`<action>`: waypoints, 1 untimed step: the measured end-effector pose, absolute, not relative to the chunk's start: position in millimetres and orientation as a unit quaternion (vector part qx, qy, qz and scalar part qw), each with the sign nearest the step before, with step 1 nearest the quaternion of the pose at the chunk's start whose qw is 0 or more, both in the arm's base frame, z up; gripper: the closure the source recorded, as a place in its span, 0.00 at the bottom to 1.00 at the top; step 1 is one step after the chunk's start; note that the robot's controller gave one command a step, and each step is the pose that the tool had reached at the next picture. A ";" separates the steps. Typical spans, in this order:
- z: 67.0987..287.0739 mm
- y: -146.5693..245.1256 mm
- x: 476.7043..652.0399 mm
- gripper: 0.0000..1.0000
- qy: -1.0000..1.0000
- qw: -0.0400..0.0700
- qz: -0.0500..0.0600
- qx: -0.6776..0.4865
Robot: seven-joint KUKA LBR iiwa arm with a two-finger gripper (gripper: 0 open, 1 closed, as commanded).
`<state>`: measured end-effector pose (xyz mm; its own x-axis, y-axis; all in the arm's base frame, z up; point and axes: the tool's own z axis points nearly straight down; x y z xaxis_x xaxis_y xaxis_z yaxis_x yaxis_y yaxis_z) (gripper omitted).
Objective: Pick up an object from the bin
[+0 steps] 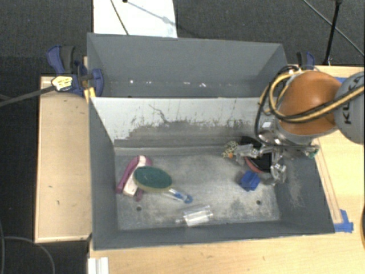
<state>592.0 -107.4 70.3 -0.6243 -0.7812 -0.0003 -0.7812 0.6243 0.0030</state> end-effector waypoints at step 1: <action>70.3 -107.1 592.0 1.00 -0.902 0.001 -0.002 0.432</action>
Offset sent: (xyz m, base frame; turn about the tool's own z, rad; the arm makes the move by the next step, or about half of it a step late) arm 0.0000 0.0000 0.0000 0.0000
